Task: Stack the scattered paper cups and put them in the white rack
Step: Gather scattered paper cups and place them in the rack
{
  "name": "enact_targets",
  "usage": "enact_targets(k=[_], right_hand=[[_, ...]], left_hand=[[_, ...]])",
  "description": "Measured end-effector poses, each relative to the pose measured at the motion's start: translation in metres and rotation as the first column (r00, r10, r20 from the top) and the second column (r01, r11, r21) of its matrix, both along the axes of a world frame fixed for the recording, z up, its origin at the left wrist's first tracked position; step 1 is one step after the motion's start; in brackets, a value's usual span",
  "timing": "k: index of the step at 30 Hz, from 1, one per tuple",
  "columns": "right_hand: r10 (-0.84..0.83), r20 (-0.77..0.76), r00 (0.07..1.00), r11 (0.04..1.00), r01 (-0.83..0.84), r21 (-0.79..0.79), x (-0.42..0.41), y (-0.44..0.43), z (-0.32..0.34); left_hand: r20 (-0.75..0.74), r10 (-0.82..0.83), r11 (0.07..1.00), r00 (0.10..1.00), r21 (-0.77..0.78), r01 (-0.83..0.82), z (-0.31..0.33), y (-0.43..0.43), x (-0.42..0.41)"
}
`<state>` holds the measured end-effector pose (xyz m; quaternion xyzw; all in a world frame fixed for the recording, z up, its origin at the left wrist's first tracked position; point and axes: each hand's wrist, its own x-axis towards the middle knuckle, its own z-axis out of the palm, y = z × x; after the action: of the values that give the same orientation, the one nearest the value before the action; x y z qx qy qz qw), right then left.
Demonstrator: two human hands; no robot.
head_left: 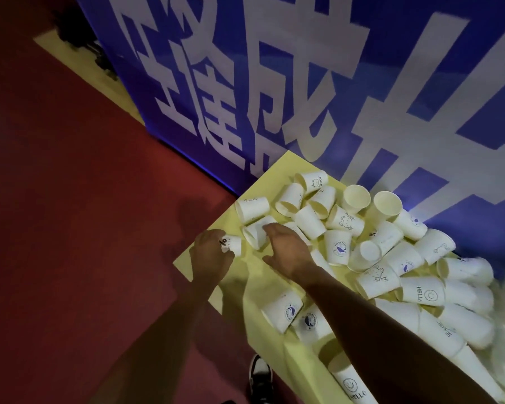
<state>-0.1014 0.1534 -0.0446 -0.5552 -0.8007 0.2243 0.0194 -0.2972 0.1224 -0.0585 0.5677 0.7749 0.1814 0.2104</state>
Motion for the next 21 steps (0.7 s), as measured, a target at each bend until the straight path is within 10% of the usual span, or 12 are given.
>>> enact_targets(k=[21], right_hand=[[0.180,0.246,0.952,0.961,-0.224,0.164,-0.034,0.023,-0.046]], left_hand=[[-0.246,-0.138,0.967,0.959,-0.243,0.076,-0.041,0.010,-0.022]])
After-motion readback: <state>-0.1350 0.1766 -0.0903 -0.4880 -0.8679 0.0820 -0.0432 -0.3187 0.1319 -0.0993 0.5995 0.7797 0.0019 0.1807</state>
